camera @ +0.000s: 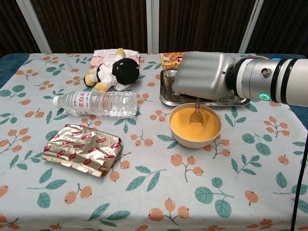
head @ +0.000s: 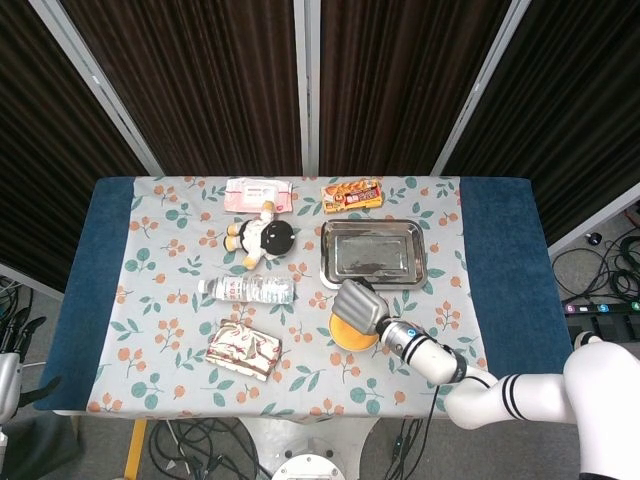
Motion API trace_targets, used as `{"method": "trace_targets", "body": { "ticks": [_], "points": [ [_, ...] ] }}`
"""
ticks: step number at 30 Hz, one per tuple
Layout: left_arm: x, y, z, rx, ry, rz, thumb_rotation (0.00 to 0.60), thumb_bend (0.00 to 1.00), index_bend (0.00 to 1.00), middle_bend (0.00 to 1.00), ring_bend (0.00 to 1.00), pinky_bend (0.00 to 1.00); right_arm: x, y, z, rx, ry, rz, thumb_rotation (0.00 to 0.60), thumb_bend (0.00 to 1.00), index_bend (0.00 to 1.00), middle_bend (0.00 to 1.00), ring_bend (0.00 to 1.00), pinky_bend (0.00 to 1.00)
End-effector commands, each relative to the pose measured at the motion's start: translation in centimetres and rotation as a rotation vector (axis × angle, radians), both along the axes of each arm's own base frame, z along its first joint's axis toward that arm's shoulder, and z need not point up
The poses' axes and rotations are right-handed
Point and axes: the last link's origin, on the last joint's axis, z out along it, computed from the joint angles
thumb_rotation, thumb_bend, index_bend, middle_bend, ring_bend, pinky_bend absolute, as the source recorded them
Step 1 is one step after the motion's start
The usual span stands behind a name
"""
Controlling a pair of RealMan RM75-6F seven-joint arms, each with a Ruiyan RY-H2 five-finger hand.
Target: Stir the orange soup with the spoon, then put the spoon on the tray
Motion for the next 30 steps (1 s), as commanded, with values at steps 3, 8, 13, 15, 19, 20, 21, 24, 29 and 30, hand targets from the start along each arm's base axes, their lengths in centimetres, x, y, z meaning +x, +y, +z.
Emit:
{"method": "trace_targets", "body": {
  "ticks": [3, 8, 13, 15, 19, 20, 21, 24, 29, 30],
  "points": [
    [0.0, 0.0, -0.1, -0.002, 0.000, 0.001, 0.600, 0.06, 0.22, 0.14, 0.12, 0.13, -0.2, 0.1, 0.6, 0.060, -0.096, -0.192, 0.600, 0.44, 0.82, 0.98, 0.98, 1.00],
    [0.2, 0.1, 0.0, -0.001, 0.003, -0.008, 0.600, 0.06, 0.22, 0.14, 0.12, 0.13, -0.5, -0.3, 1.4, 0.078, -0.139, -0.304, 0.600, 0.44, 0.82, 0.98, 0.98, 1.00],
    [0.4, 0.1, 0.0, -0.002, 0.006, -0.009, 0.600, 0.06, 0.22, 0.14, 0.12, 0.13, -1.1, -0.9, 1.9, 0.100, -0.197, -0.424, 0.600, 0.44, 0.82, 0.99, 0.98, 1.00],
    [0.4, 0.1, 0.1, -0.004, 0.009, -0.010, 0.600, 0.06, 0.22, 0.14, 0.12, 0.13, -1.3, -1.2, 2.1, 0.102, -0.222, -0.458, 0.600, 0.44, 0.82, 0.99, 0.98, 1.00],
    [0.6, 0.1, 0.1, -0.002, 0.012, -0.013, 0.600, 0.06, 0.22, 0.14, 0.12, 0.13, -1.6, -1.6, 2.6, 0.108, -0.258, -0.502, 0.600, 0.44, 0.82, 0.99, 0.98, 1.00],
    [0.7, 0.2, 0.2, -0.003, 0.013, -0.014, 0.600, 0.06, 0.22, 0.14, 0.12, 0.13, -1.7, -1.8, 2.8, 0.104, -0.263, -0.503, 0.600, 0.44, 0.82, 0.99, 0.98, 1.00],
    [0.7, 0.2, 0.2, -0.003, 0.014, -0.015, 0.600, 0.06, 0.22, 0.14, 0.12, 0.13, -1.7, -1.9, 2.9, 0.102, -0.267, -0.503, 0.600, 0.44, 0.83, 0.99, 0.98, 1.00],
    [0.8, 0.3, 0.2, -0.005, 0.016, -0.018, 0.600, 0.06, 0.22, 0.14, 0.12, 0.13, -1.8, -2.1, 3.3, 0.096, -0.277, -0.501, 0.600, 0.44, 0.83, 0.99, 0.98, 1.00],
    [0.9, 0.4, 0.3, -0.004, 0.020, -0.021, 0.600, 0.06, 0.22, 0.14, 0.12, 0.13, -1.7, -2.1, 3.9, 0.102, -0.306, -0.511, 0.600, 0.44, 0.83, 0.99, 0.98, 1.00],
    [1.0, 0.4, 0.3, -0.005, 0.020, -0.021, 0.600, 0.06, 0.22, 0.14, 0.12, 0.13, -1.7, -2.1, 3.9, 0.108, -0.312, -0.519, 0.600, 0.44, 0.83, 0.99, 0.98, 1.00]
  ]
}}
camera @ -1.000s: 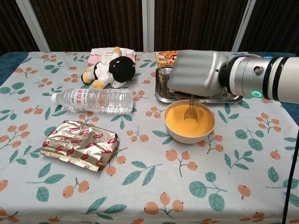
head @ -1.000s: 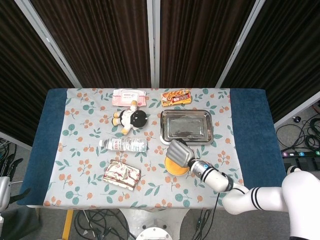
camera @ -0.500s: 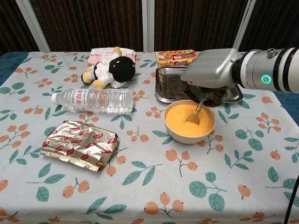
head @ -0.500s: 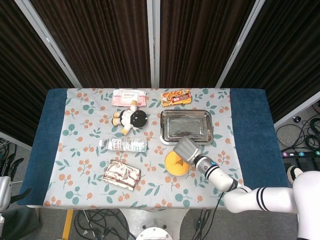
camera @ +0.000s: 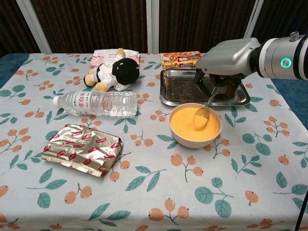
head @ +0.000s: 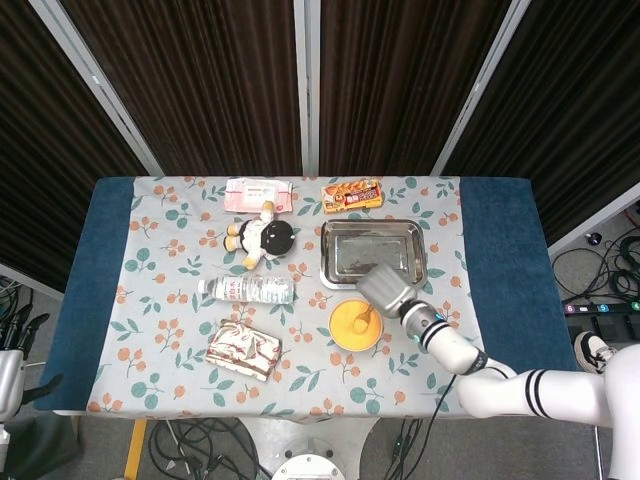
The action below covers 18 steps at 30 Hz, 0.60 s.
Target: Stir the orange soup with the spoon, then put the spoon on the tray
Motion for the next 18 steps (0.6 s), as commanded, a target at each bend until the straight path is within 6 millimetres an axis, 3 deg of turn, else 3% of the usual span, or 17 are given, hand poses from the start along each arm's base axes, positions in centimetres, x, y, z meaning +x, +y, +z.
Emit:
{"method": "trace_targets", "body": {
  "ticks": [1, 10, 18],
  "points": [
    [0.0, 0.0, 0.0, 0.000, 0.000, -0.001, 0.600, 0.06, 0.22, 0.14, 0.12, 0.13, 0.1, 0.1, 0.3, 0.009, -0.019, -0.014, 0.600, 0.44, 0.83, 0.99, 0.98, 1.00],
    [0.0, 0.1, -0.1, -0.004, -0.003, 0.001, 0.600, 0.06, 0.22, 0.14, 0.12, 0.13, 0.7, 0.7, -0.9, 0.022, 0.038, 0.088, 0.600, 0.44, 0.83, 0.99, 0.98, 1.00],
    [-0.4, -0.3, -0.1, -0.001, -0.008, 0.014, 0.600, 0.06, 0.22, 0.14, 0.12, 0.13, 0.9, 1.4, -2.4, -0.167, 0.268, 0.502, 0.600, 0.44, 0.84, 0.99, 0.98, 1.00]
  ]
}}
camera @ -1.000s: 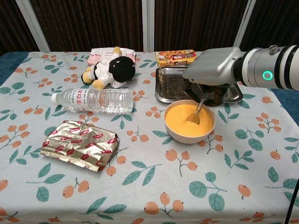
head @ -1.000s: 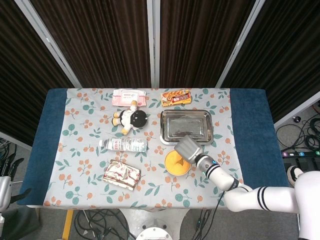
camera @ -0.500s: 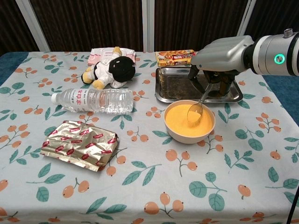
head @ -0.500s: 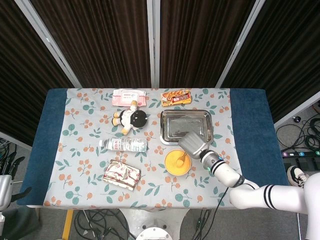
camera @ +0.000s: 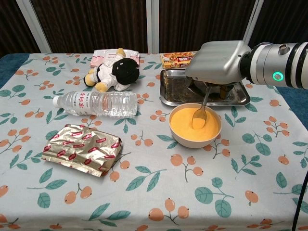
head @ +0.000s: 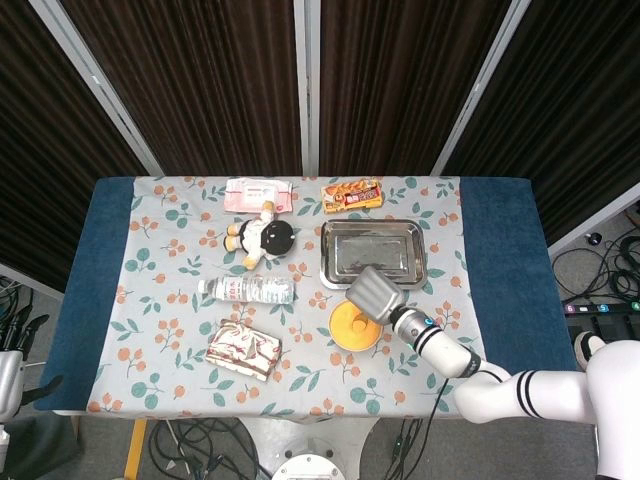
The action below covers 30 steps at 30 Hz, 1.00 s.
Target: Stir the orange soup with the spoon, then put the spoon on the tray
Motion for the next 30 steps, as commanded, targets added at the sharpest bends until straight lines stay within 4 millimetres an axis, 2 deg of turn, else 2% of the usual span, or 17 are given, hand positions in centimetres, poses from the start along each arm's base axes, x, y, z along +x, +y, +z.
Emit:
{"method": "trace_targets", "body": {
  "ticks": [1, 9, 16, 22, 30],
  "points": [
    [-0.1, 0.0, -0.1, -0.001, -0.002, 0.001, 0.600, 0.06, 0.22, 0.14, 0.12, 0.13, -0.1, 0.6, -0.9, -0.097, 0.095, 0.202, 0.600, 0.44, 0.84, 0.99, 0.98, 1.00],
    [-0.1, -0.1, -0.1, 0.004, -0.004, -0.003, 0.600, 0.06, 0.22, 0.14, 0.12, 0.13, -0.1, 0.7, -0.4, -0.172, 0.120, 0.285, 0.600, 0.44, 0.84, 0.99, 0.98, 1.00],
    [-0.1, -0.1, -0.1, 0.006, -0.007, -0.006, 0.600, 0.06, 0.22, 0.14, 0.12, 0.13, 0.7, 2.6, -0.2, -0.148, 0.084, 0.333, 0.600, 0.44, 0.84, 1.00, 0.98, 1.00],
    [-0.2, -0.3, 0.0, 0.008, -0.007, -0.002, 0.600, 0.06, 0.22, 0.14, 0.12, 0.13, 0.8, 3.9, -1.1, -0.129, 0.093, 0.376, 0.600, 0.44, 0.85, 1.00, 0.98, 1.00],
    [-0.2, -0.4, -0.1, 0.010, -0.010, -0.002, 0.600, 0.06, 0.22, 0.14, 0.12, 0.13, 0.4, 4.0, -2.9, -0.177, 0.175, 0.430, 0.600, 0.44, 0.85, 1.00, 0.98, 1.00]
  ]
}}
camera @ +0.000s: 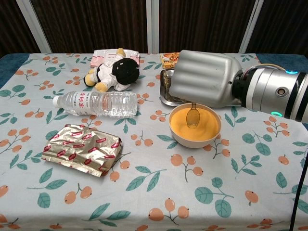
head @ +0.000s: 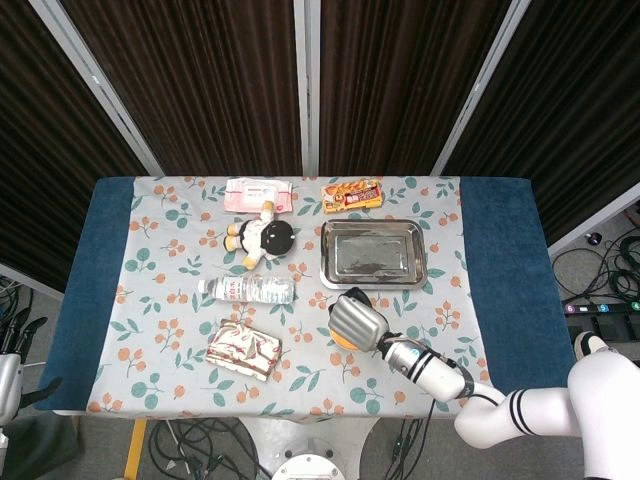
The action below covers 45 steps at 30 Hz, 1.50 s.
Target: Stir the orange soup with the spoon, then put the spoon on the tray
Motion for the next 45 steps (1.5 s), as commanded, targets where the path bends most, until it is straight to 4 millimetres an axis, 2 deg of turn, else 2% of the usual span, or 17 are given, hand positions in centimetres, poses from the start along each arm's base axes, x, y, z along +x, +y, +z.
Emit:
{"method": "trace_targets", "body": {
  "ticks": [1, 8, 14, 20, 27, 37, 41, 45],
  "points": [
    [0.0, 0.0, 0.1, 0.003, 0.000, 0.002, 0.600, 0.06, 0.22, 0.14, 0.12, 0.13, -0.3, -0.2, -0.7, -0.029, 0.019, 0.002, 0.600, 0.44, 0.85, 1.00, 0.98, 1.00],
    [-0.1, -0.1, 0.0, 0.005, -0.003, 0.001, 0.600, 0.06, 0.22, 0.14, 0.12, 0.13, -0.6, -1.3, -1.2, -0.101, 0.036, 0.023, 0.600, 0.44, 0.87, 1.00, 0.98, 1.00],
    [-0.2, -0.2, 0.1, 0.010, -0.004, 0.001, 0.600, 0.06, 0.22, 0.14, 0.12, 0.13, -0.3, -1.9, -0.4, -0.148, 0.012, 0.041, 0.600, 0.44, 0.88, 1.00, 0.98, 1.00],
    [-0.2, -0.2, 0.1, 0.007, -0.005, 0.001, 0.600, 0.06, 0.22, 0.14, 0.12, 0.13, 0.3, -0.3, 0.4, -0.101, -0.031, 0.060, 0.600, 0.44, 0.88, 1.00, 0.98, 1.00],
    [-0.3, -0.2, 0.0, 0.007, -0.006, 0.003, 0.600, 0.06, 0.22, 0.14, 0.12, 0.13, 0.2, 1.5, -0.3, -0.035, -0.007, 0.080, 0.600, 0.44, 0.88, 1.00, 0.98, 1.00],
    [-0.4, -0.3, -0.1, 0.007, -0.010, 0.006, 0.600, 0.06, 0.22, 0.14, 0.12, 0.13, -0.6, 0.1, -2.0, -0.100, 0.081, 0.087, 0.600, 0.44, 0.88, 1.00, 0.98, 1.00],
    [-0.4, -0.3, 0.0, 0.007, -0.007, 0.006, 0.600, 0.06, 0.22, 0.14, 0.12, 0.13, -0.4, -0.8, -1.8, -0.163, 0.051, 0.082, 0.600, 0.44, 0.88, 1.00, 0.98, 0.98],
    [-0.4, -0.3, 0.1, 0.011, -0.007, 0.005, 0.600, 0.06, 0.22, 0.14, 0.12, 0.13, -0.1, -0.8, -1.2, -0.190, -0.001, 0.082, 0.600, 0.44, 0.88, 1.00, 0.98, 0.98]
  ]
}}
